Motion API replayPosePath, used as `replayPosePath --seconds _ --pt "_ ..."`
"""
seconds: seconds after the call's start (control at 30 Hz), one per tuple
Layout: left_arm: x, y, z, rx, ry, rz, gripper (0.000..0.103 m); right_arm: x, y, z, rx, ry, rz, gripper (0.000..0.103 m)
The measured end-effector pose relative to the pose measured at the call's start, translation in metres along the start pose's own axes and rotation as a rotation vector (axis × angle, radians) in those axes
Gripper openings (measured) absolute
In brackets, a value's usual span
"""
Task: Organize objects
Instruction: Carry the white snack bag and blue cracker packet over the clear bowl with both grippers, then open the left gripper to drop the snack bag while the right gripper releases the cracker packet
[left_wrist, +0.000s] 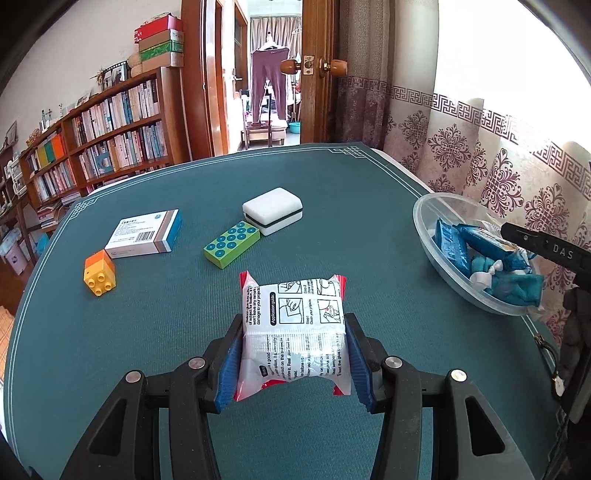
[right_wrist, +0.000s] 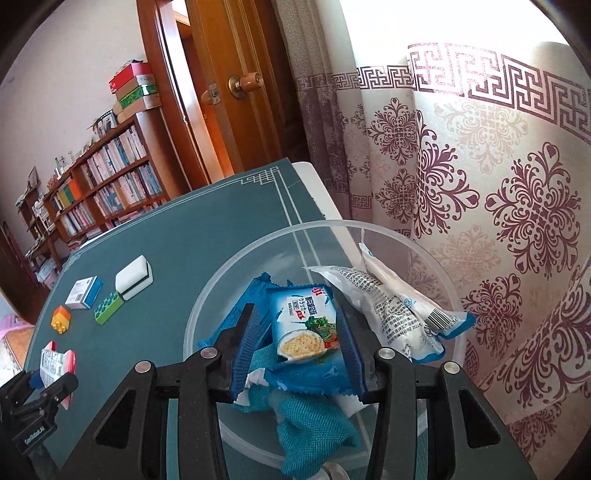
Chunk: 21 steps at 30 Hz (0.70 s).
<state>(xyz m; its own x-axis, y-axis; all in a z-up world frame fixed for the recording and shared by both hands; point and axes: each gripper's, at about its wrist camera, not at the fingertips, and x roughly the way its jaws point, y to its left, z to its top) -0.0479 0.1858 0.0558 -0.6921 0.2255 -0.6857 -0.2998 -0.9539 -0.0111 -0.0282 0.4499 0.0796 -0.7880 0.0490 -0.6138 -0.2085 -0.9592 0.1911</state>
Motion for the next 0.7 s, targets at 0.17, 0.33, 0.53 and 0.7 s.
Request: replayPosePath --seconds 0.17,0.33,0.53,0.7 --pt "0.0 -0.014 0.006 0.029 -0.003 -0.031 0.053 -0.022 -0.001 -0.013 0.007 -0.025 0.012 0.045" --pt "0.002 -0.034 0.016 0.066 -0.009 -0.066 0.053 -0.04 -0.004 -0.024 0.006 -0.05 0.015 0.045" --pt "0.01 -0.061 0.03 0.093 -0.001 -0.129 0.053 -0.053 -0.003 -0.033 -0.04 -0.075 -0.002 0.045" --pt "0.019 -0.084 0.042 0.118 0.001 -0.181 0.053 -0.057 -0.009 -0.035 -0.032 -0.085 0.007 0.045"
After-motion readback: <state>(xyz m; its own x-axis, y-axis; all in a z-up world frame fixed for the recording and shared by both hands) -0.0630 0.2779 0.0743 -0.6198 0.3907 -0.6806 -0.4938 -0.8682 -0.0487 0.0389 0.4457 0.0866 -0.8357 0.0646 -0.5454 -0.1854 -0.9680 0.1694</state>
